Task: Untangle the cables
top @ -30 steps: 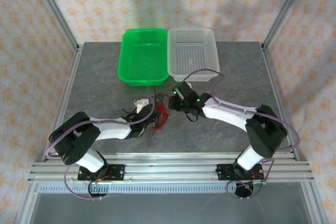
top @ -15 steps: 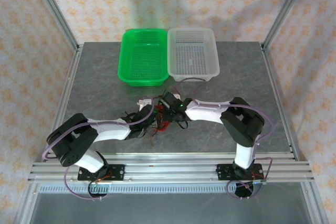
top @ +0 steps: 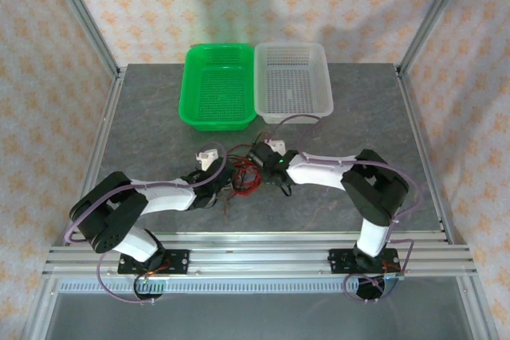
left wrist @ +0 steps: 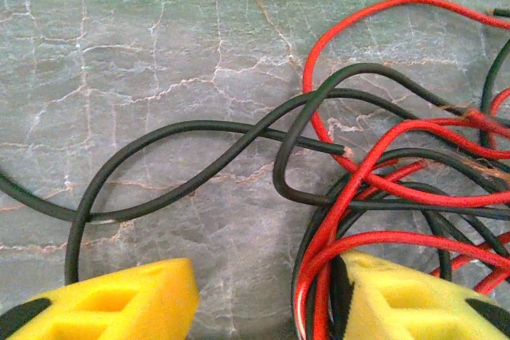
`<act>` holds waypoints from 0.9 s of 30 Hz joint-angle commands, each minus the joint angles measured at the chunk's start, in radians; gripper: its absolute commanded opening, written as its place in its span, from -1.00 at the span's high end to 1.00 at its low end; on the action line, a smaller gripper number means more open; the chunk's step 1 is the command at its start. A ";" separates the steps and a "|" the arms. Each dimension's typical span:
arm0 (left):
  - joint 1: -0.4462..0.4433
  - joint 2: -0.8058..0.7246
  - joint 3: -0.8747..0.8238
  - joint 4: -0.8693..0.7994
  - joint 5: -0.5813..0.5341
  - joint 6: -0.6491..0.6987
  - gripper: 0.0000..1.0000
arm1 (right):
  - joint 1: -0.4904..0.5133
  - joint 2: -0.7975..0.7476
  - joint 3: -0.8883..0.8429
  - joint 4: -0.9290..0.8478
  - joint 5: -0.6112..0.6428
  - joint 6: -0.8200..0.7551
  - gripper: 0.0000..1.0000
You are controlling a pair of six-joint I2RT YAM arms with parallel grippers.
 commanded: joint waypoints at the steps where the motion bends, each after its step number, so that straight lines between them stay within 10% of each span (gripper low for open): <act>1: 0.058 0.018 -0.060 -0.149 -0.075 -0.050 -0.09 | -0.060 -0.061 -0.049 -0.135 0.126 -0.037 0.44; 11: 0.057 -0.262 -0.041 -0.250 -0.002 -0.030 -0.74 | -0.094 -0.175 -0.079 -0.078 -0.007 -0.042 0.36; 27: 0.056 -0.450 0.095 -0.415 0.005 0.016 -0.72 | 0.026 -0.084 0.010 0.183 -0.178 0.246 -0.05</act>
